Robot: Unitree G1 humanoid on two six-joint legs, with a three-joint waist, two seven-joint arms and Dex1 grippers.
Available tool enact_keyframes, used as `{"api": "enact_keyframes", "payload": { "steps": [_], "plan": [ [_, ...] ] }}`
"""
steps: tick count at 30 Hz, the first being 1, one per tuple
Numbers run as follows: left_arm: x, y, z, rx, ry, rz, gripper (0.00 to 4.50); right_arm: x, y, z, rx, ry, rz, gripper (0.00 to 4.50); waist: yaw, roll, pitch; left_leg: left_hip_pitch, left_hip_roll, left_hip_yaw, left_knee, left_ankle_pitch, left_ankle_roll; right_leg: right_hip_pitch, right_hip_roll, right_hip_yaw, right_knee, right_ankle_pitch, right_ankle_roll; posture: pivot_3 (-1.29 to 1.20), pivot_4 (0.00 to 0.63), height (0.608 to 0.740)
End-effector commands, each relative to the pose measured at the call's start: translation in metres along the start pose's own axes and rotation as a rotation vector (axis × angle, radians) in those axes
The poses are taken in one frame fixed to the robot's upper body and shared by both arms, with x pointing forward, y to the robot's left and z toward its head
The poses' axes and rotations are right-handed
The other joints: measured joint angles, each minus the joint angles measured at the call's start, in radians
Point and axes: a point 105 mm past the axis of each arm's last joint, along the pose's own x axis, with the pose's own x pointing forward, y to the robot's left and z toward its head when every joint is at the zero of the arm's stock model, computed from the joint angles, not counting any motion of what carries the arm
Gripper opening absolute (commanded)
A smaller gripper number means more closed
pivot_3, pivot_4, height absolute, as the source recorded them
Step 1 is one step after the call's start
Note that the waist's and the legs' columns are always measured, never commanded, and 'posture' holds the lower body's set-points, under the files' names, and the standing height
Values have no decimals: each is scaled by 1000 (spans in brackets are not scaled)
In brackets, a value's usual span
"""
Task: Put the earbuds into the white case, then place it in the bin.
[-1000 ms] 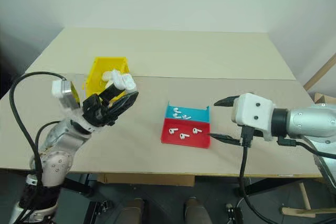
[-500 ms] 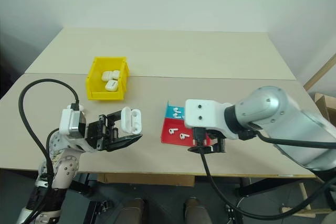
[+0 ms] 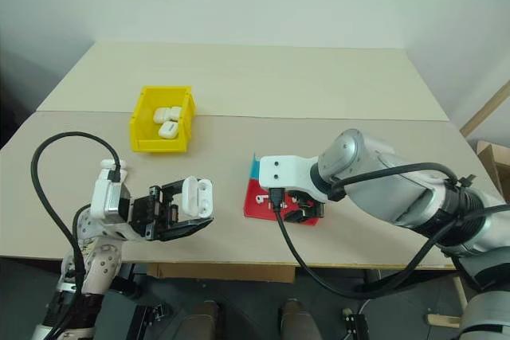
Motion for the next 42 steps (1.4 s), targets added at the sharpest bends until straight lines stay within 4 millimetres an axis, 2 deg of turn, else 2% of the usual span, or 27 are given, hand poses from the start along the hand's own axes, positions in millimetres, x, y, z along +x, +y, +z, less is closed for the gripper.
{"api": "enact_keyframes", "payload": {
  "steps": [1,3,25,42],
  "plan": [
    [0,-1,11,66,-15,-11,2783,1,-11,-1,-38,26,-38,3227,-2,0,0,0,0,0,0,0,0,0,0,0,0,0,0,0,150,740],
    [0,-2,11,68,-15,-8,2783,4,-14,-4,-42,48,-48,2736,-3,0,0,0,0,0,0,0,0,0,0,0,0,0,0,0,150,740],
    [-5,-12,8,68,13,-47,2783,29,-20,-16,-54,93,-32,2736,-20,0,0,0,0,0,0,0,0,0,0,0,1,0,0,0,150,740],
    [-6,-12,7,77,28,-27,2783,38,-27,-23,-65,117,-37,2736,-20,0,0,0,0,0,0,0,0,0,0,0,0,0,0,0,150,740]
  ]
}}
